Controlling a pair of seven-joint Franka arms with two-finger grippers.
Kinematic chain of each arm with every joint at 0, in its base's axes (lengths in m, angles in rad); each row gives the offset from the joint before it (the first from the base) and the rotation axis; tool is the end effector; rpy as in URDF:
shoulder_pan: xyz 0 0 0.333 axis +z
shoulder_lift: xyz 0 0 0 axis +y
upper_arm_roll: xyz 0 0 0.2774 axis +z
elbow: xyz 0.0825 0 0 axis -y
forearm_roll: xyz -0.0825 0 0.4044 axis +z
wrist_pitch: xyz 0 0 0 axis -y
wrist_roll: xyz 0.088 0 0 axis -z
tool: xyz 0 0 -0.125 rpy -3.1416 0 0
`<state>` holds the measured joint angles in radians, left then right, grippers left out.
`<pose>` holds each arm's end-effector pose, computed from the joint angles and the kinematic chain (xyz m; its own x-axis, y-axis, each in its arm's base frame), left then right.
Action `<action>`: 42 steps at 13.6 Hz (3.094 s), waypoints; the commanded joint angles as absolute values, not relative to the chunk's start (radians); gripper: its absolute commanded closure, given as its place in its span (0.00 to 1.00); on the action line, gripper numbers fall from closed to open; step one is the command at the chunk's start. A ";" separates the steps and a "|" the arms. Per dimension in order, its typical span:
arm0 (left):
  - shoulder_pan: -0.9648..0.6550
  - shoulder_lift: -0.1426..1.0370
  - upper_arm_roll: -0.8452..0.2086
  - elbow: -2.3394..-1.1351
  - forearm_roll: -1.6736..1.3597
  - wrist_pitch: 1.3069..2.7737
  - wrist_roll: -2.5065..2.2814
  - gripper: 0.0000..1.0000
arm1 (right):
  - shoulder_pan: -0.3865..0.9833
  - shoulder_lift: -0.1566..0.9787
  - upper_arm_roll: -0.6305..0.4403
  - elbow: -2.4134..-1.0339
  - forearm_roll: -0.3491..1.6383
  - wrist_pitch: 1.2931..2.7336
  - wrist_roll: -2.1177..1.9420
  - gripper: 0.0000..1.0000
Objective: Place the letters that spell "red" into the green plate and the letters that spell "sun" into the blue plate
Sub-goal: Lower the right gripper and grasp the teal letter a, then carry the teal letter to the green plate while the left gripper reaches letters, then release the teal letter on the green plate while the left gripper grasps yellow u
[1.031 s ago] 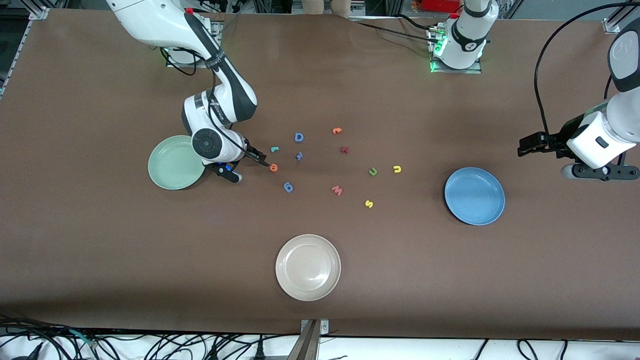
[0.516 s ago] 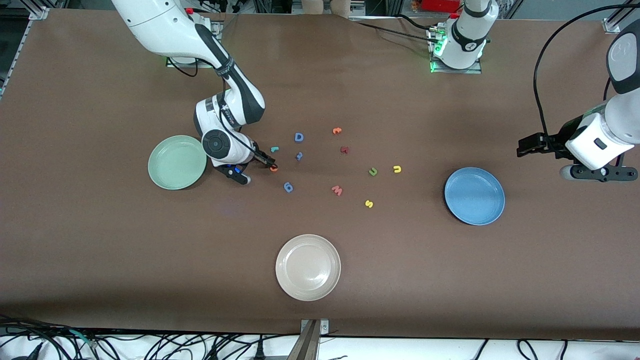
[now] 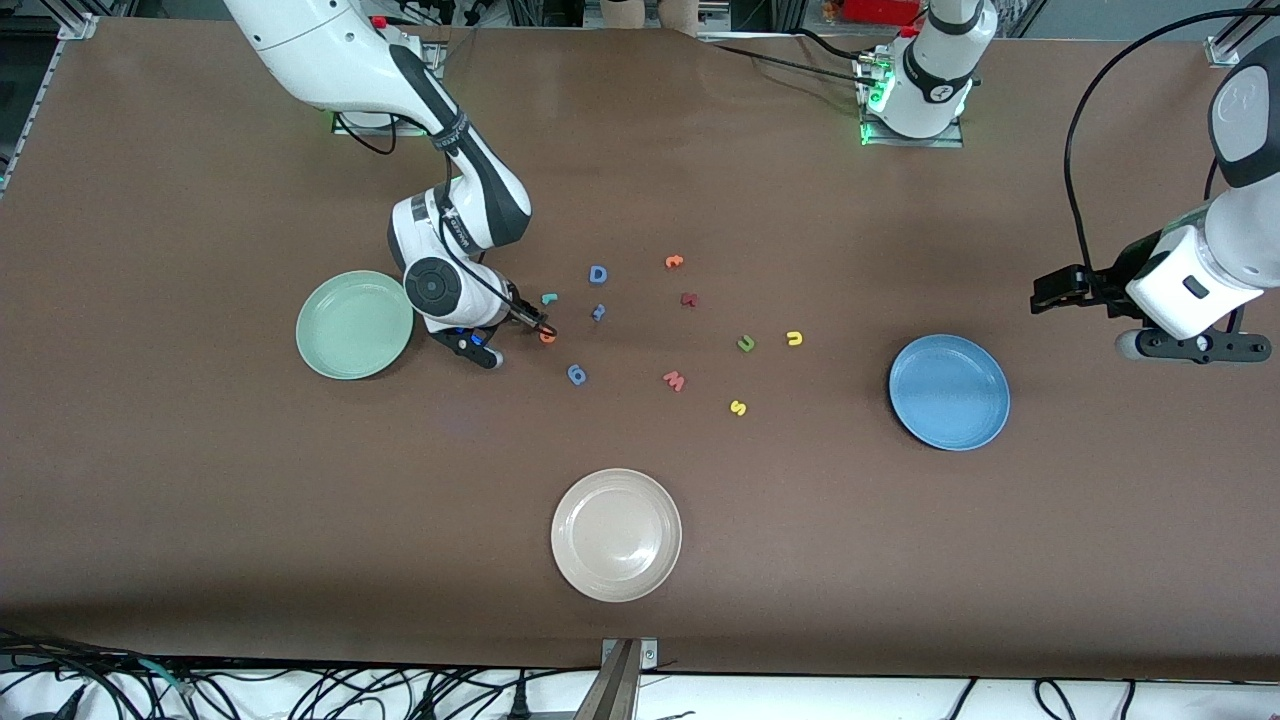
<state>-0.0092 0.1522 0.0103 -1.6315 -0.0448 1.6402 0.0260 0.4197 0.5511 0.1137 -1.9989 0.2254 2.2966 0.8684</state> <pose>0.6056 -0.0049 0.4537 0.9896 -0.0217 -0.1419 -0.0153 -0.9988 0.0459 0.4803 0.2981 0.0964 0.8199 -0.4805 -0.3112 -0.4796 -0.8734 0.0847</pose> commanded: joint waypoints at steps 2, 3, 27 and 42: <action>-0.014 0.160 0.014 -1.609 -0.057 1.632 0.052 0.00 | 0.416 0.543 0.110 -2.006 0.236 2.303 0.868 0.52; -0.015 0.170 0.014 -1.609 -0.057 1.637 0.042 0.00 | 0.416 0.543 0.110 -2.003 0.236 2.313 0.867 0.51; -0.353 0.302 -0.061 -2.086 -0.160 2.316 -0.290 0.00 | 0.408 0.356 -0.223 -1.907 0.233 1.833 0.539 1.00; -0.405 0.403 -0.067 -2.255 -0.067 2.720 -0.407 0.00 | 0.405 0.413 -0.439 -2.167 0.233 2.040 0.150 1.00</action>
<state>-0.4050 0.3923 -0.0699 -2.2571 -0.0983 2.7014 -0.3857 0.3977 0.4098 -0.4335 -2.1449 0.2255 2.0148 0.1738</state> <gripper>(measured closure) 0.000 0.692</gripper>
